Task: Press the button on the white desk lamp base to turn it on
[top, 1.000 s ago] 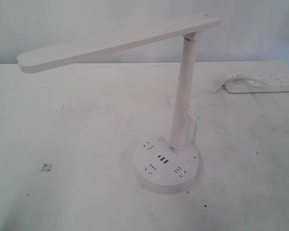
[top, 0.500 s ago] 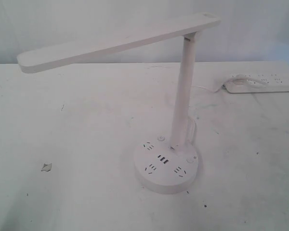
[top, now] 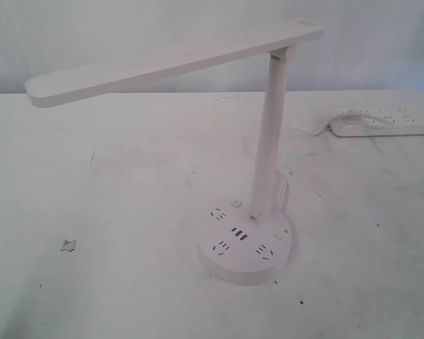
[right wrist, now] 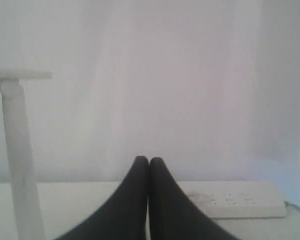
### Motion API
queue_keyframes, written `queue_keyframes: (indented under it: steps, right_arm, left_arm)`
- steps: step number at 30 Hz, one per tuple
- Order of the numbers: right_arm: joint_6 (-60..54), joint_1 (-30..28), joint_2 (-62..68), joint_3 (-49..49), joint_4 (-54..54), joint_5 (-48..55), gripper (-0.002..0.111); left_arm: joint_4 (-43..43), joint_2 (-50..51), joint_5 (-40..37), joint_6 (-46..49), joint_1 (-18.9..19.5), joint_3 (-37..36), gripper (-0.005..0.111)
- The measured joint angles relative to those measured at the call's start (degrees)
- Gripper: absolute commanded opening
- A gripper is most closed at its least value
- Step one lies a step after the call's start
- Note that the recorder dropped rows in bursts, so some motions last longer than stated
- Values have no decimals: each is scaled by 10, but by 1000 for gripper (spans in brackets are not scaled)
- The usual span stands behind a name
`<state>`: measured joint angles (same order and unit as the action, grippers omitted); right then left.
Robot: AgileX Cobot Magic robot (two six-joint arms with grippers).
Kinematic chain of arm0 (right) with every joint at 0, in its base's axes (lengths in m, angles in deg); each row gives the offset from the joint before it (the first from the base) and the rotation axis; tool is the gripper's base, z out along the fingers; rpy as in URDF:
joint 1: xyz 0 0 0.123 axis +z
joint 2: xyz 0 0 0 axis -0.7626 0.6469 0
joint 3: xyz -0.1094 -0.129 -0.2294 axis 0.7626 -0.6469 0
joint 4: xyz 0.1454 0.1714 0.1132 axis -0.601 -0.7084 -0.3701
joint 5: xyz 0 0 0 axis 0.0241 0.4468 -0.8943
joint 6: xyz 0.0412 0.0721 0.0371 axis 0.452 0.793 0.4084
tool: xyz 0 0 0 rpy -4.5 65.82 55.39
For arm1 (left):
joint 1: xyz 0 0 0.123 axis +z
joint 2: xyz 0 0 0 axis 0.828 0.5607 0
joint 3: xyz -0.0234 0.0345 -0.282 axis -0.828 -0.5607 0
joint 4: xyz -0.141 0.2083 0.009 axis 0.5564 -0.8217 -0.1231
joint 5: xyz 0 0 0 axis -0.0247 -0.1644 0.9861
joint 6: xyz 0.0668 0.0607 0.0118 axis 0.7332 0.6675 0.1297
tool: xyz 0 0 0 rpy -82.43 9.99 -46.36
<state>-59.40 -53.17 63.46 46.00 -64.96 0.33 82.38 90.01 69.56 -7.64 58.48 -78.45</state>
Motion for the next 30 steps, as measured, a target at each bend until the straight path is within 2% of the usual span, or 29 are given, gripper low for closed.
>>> queue_keyframes:
  steps: [5, 8, 9, 10, 12, 14, 15, 16, 18, 25, 30]
  right_arm:
    - [15, 0, 153, 6, -140, -111, 0]
    - [132, 0, 300, 35, -228, -159, 0]
    - [200, 0, 347, 48, -215, -160, 0]
    - [279, 0, 392, 62, -155, -156, 0]
    - [469, 0, 473, 94, 44, -169, 0]
    - [691, 0, 558, 132, 261, -222, 0]
    - [764, 0, 619, 160, 378, -270, 0]
    - [811, 0, 658, 178, 438, -303, 0]
    - [855, 0, 745, 209, 516, -367, 0]
    - [866, -35, 941, 284, 641, -495, 0]
    - [849, -59, 1003, 310, 672, -517, 0]
  left_arm:
    - [0, 0, 0, 0, 0, 0, 0]
    - [0, 0, 0, 0, 0, 0, 0]
    - [0, 0, 0, 0, 0, 0, 0]
    - [0, 0, 0, 0, 0, 0, 0]
    - [0, 0, 0, 0, 0, 0, 0]
    - [0, 0, 0, 0, 0, 0, 0]
    - [0, 0, 0, 0, 0, 0, 0]
    - [0, 0, 0, 0, 0, 0, 0]
    - [0, 0, 0, 0, 0, 0, 0]
    - [0, 0, 0, 0, 0, 0, 0]
    - [0, 0, 0, 0, 0, 0, 0]
